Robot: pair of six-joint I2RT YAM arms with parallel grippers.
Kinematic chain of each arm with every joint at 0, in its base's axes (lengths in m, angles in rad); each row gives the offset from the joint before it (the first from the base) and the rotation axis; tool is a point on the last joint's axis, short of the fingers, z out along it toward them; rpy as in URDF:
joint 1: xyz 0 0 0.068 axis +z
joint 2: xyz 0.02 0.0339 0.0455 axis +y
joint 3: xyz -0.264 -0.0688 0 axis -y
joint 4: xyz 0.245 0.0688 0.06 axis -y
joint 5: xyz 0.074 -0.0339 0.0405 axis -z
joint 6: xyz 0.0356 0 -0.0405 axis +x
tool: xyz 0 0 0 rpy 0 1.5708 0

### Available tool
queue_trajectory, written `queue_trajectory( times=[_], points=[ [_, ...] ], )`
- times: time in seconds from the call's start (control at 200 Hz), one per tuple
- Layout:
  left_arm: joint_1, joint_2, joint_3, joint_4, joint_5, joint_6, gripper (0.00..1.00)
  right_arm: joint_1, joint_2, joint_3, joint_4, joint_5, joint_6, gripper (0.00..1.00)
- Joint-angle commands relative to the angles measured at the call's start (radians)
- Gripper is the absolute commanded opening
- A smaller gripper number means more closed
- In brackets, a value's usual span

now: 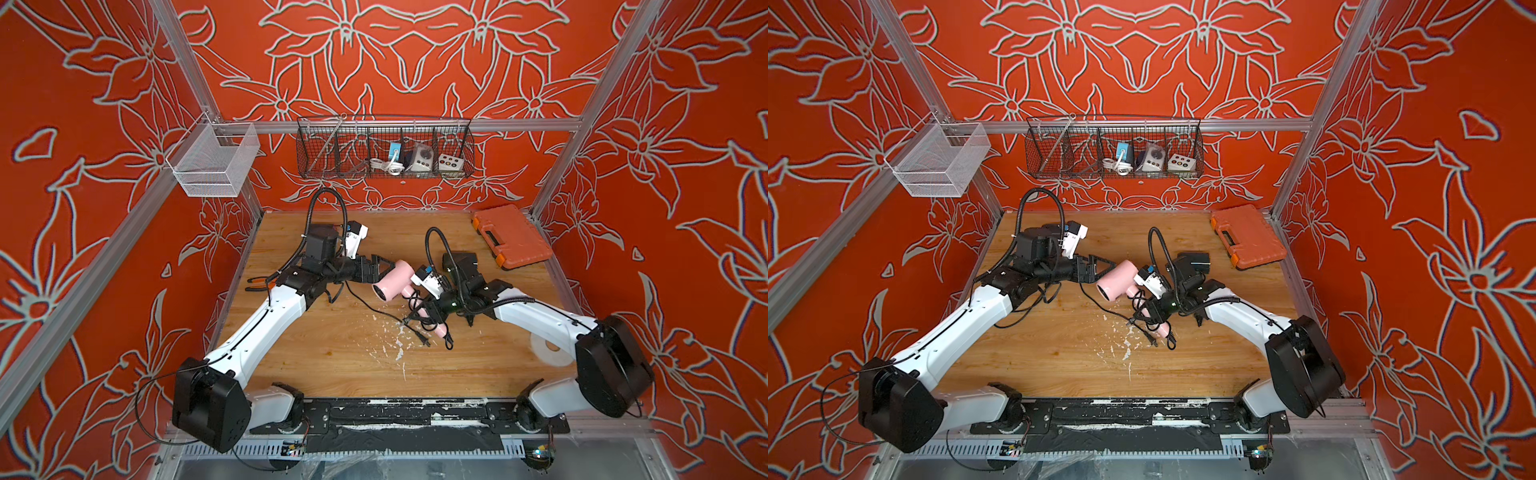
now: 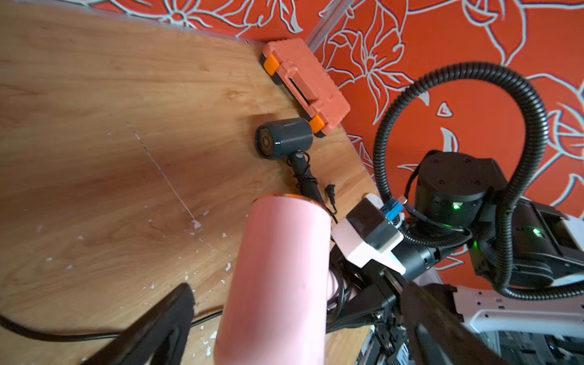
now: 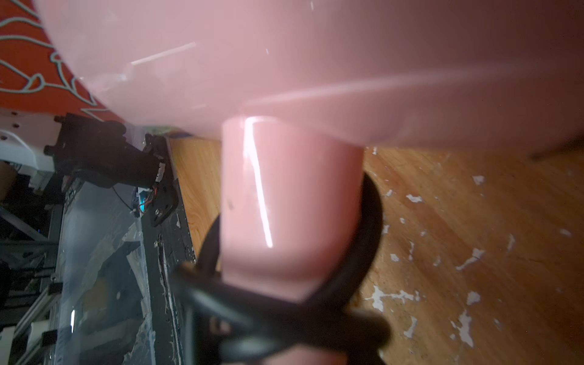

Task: Wrap the cord around the hair dryer
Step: Wrap the power cord around the hair dryer, then place the hair dryer at the center of the board.

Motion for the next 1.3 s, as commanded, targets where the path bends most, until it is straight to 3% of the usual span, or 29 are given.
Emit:
queue_trajectory(
  times=[0.0, 0.355, 0.681, 0.726, 0.816, 0.891, 1.296],
  points=[
    [-0.003, -0.035, 0.003, 0.042, -0.081, -0.006, 0.99, -0.038, 0.005, 0.013, 0.129, 0.015, 0.076, 0.00],
    [-0.003, -0.072, -0.050, 0.041, -0.077, -0.019, 0.99, -0.081, 0.403, 0.268, 0.062, 0.059, 0.165, 0.00],
    [-0.002, -0.077, -0.076, 0.041, -0.061, -0.014, 0.99, -0.121, 0.465, 0.225, -0.049, 0.200, 0.202, 0.00],
    [-0.002, -0.074, -0.078, 0.048, -0.057, -0.019, 0.99, -0.122, 0.462, 0.215, -0.058, 0.216, 0.200, 0.08],
    [-0.002, -0.074, -0.080, 0.052, -0.060, -0.022, 0.99, -0.125, 0.440, 0.188, -0.062, 0.241, 0.203, 0.40],
    [-0.002, -0.078, -0.084, 0.048, -0.066, -0.021, 0.99, -0.127, 0.414, 0.173, -0.068, 0.264, 0.204, 0.58],
    [0.000, -0.116, -0.099, -0.014, -0.186, -0.039, 0.99, -0.127, 0.170, 0.152, -0.196, 0.477, 0.207, 0.85]
  ],
)
